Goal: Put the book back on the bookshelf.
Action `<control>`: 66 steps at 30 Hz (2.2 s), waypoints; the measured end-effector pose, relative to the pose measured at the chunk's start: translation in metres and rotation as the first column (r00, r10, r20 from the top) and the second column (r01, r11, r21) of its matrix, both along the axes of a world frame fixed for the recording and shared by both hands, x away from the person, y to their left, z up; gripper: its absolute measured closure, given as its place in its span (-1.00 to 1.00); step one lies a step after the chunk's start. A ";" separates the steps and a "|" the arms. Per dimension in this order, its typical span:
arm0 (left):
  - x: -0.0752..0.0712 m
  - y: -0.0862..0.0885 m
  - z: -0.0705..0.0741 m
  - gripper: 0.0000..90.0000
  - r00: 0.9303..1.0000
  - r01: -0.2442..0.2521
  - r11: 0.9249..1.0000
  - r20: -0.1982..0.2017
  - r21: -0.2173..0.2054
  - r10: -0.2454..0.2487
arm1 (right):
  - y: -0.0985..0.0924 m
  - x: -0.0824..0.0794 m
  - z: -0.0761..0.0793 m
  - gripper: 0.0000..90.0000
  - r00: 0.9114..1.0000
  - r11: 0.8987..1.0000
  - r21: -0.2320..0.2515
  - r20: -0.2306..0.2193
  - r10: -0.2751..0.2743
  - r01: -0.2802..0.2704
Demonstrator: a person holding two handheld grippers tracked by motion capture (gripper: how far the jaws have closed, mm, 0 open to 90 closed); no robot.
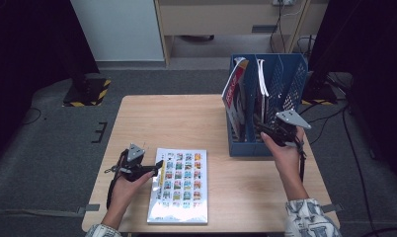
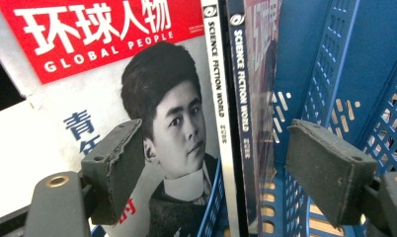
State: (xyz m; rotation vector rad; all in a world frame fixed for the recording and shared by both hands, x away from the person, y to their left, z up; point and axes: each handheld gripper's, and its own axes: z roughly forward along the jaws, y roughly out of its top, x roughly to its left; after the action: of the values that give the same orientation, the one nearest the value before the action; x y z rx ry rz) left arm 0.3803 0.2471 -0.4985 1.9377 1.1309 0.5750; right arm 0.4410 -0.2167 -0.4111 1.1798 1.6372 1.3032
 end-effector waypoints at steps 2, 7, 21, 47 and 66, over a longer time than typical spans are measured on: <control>0.000 0.000 0.000 -0.75 1.000 0.001 1.000 0.002 0.001 -0.001 | 0.000 -0.001 -0.002 -0.53 1.000 1.000 0.000 -0.008 0.007 -0.007; 0.000 0.000 -0.001 -0.75 1.000 0.001 1.000 -0.003 0.003 0.000 | 0.000 -0.007 -0.004 -0.58 1.000 1.000 0.009 -0.014 0.024 -0.024; 0.000 0.001 0.000 -0.76 1.000 0.007 1.000 -0.002 -0.001 -0.007 | -0.004 -0.023 -0.010 -0.74 0.997 0.998 0.021 -0.048 0.067 -0.066; 0.001 0.002 0.000 -0.76 1.000 0.013 1.000 -0.003 0.000 -0.013 | 0.018 -0.041 -0.010 -0.72 0.985 0.986 0.003 -0.057 0.164 -0.164; 0.001 0.000 -0.001 -0.76 1.000 0.021 1.000 -0.009 -0.002 -0.021 | 0.041 -0.045 -0.013 -0.68 0.970 0.973 -0.014 -0.077 0.229 -0.231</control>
State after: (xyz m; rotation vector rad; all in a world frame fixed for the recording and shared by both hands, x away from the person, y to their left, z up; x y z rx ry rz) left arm 0.3818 0.2470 -0.4996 1.9498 1.1146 0.5540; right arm 0.3955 -0.1757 -0.4243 1.0606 1.8836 1.3921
